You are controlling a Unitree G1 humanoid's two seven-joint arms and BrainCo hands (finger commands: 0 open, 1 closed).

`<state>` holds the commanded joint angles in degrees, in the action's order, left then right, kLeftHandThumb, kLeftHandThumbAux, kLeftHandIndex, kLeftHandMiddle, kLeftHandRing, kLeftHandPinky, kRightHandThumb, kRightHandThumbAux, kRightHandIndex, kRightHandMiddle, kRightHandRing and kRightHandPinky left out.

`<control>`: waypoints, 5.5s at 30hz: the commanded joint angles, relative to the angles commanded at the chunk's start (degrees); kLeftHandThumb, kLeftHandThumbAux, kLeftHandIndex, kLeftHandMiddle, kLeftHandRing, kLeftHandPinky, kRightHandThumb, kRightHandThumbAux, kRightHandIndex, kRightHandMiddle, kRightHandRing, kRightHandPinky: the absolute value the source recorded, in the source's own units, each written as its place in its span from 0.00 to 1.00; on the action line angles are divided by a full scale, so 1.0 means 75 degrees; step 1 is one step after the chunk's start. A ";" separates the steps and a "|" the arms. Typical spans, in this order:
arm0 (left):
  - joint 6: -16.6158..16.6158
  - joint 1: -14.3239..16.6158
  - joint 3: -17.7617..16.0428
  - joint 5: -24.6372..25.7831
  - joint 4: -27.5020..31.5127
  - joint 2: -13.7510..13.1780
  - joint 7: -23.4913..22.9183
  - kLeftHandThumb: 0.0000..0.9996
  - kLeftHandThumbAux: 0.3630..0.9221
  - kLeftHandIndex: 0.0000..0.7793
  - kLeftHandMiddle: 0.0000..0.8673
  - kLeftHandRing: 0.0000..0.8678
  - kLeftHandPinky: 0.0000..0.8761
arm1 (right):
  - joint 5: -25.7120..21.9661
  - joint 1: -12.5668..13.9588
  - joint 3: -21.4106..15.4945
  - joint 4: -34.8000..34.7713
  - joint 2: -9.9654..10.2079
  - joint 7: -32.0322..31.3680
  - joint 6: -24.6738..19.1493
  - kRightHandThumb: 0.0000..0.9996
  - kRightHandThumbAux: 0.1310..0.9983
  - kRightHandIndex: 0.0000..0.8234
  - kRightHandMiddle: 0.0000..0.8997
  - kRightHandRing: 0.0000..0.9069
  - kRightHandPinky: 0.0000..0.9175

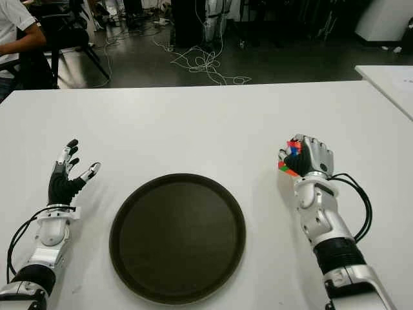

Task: Pick up the Rubik's Cube and put it in the plate

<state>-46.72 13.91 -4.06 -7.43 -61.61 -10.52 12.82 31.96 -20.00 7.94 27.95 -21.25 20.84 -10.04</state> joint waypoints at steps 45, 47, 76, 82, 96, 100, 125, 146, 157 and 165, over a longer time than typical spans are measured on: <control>-0.0069 0.0005 0.0004 0.0021 0.0084 0.0022 -0.0090 0.39 0.60 0.04 0.08 0.05 0.00 | -0.0649 0.0014 -0.0931 -0.1645 0.0679 0.0750 0.0324 0.72 0.67 0.54 0.91 0.91 0.90; -0.0075 0.0013 0.0002 0.0029 0.0078 0.0021 -0.0114 0.39 0.60 0.04 0.09 0.05 0.00 | -0.0845 0.0036 -0.1048 -0.1804 0.0793 0.0705 0.0487 0.72 0.67 0.54 0.91 0.91 0.90; -0.0023 0.0061 -0.0030 0.0059 -0.0016 0.0055 -0.0154 0.43 0.58 0.04 0.08 0.05 0.01 | -0.0850 -0.0141 -0.0386 -0.3552 0.2214 0.0532 0.0867 0.72 0.67 0.54 0.91 0.91 0.89; -0.0001 0.0022 -0.0005 0.0006 0.0045 0.0065 -0.0087 0.43 0.59 0.03 0.07 0.04 0.00 | -0.0895 -0.0001 -0.0067 -0.3773 0.2379 0.0280 0.1438 0.72 0.67 0.54 0.92 0.91 0.89; 0.0051 0.0000 -0.0029 0.0096 0.0070 0.0153 -0.0160 0.44 0.60 0.03 0.07 0.03 0.00 | -0.1059 0.0425 0.0904 -0.3665 0.2804 -0.0572 0.2390 0.71 0.67 0.54 0.91 0.91 0.89; 0.0049 -0.0001 -0.0032 0.0085 0.0051 0.0140 -0.0152 0.43 0.59 0.03 0.07 0.03 0.00 | -0.1067 0.0413 0.0990 -0.3481 0.2863 -0.0680 0.2614 0.71 0.67 0.54 0.92 0.92 0.90; -0.0127 -0.0065 0.0030 -0.0015 0.0131 0.0145 0.0038 0.44 0.60 0.05 0.07 0.03 0.00 | -0.0360 0.0772 0.1675 -0.3877 0.2317 -0.2314 0.2283 0.71 0.68 0.53 0.95 0.93 0.89; -0.0126 -0.0112 0.0054 -0.0048 0.0211 0.0203 0.0152 0.45 0.60 0.06 0.08 0.04 0.01 | 0.0365 0.0601 0.2426 -0.3577 0.1578 -0.3962 0.1766 0.71 0.67 0.53 0.92 0.90 0.88; -0.0105 -0.0095 -0.0012 0.0093 0.0171 0.0204 -0.0014 0.44 0.62 0.05 0.07 0.03 0.01 | 0.0867 0.0372 0.2758 -0.3017 0.1424 -0.4127 0.1694 0.71 0.67 0.54 0.90 0.88 0.85; -0.0074 -0.0110 0.0008 -0.0008 0.0187 0.0185 0.0107 0.43 0.61 0.05 0.08 0.05 0.01 | 0.0944 0.0319 0.2895 -0.2826 0.1295 -0.4237 0.1788 0.71 0.67 0.53 0.88 0.86 0.82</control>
<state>-47.28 13.08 -4.00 -7.49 -60.21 -9.13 13.62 39.04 -17.60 29.64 6.76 -11.54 -10.94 3.37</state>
